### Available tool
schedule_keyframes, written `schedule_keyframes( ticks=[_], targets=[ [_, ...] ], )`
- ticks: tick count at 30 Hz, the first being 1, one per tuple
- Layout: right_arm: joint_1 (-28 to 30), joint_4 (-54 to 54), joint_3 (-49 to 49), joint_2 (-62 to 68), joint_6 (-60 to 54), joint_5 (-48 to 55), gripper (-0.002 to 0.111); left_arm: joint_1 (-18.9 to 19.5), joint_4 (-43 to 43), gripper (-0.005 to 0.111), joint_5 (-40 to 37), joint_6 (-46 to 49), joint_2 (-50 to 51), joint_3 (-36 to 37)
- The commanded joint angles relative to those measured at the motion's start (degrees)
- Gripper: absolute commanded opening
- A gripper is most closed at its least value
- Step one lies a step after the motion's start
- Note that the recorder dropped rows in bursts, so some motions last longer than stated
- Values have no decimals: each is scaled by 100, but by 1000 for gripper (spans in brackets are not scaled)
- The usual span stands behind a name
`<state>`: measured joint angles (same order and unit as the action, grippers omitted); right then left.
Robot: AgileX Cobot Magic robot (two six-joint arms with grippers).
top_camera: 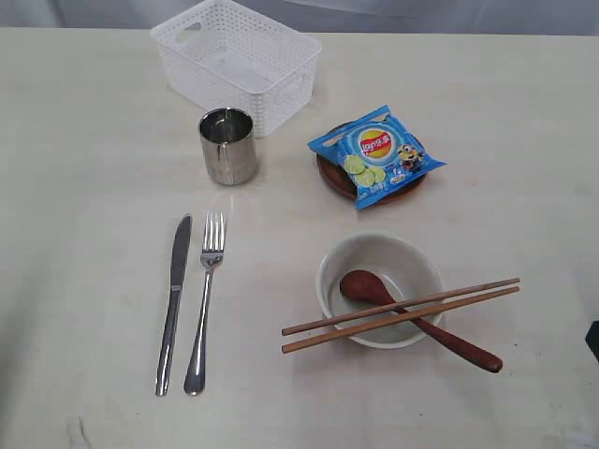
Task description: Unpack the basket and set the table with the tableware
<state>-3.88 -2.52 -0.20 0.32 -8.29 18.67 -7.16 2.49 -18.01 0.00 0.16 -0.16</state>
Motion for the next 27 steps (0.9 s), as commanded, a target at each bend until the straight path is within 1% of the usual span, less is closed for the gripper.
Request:
schedule_keyframes(
  ticks=[1, 6, 12, 19, 27],
  targets=[
    [4, 22, 20, -32, -3, -32, 0, 27, 33, 0, -4, 0, -16, 16],
    [-184, 9, 20, -32, -3, -32, 0, 27, 33, 0, -4, 0, -16, 16],
    [-214, -54, 20, -32, -3, -32, 0, 27, 33, 0, -4, 0, -16, 16],
    [-693, -40, 20, -32, 25, -32, 0, 27, 33, 0, -28, 0, -16, 16],
    [-693, 138, 20, -32, 104, -32, 0, 27, 33, 0, -28, 0, -16, 16]
  ],
)
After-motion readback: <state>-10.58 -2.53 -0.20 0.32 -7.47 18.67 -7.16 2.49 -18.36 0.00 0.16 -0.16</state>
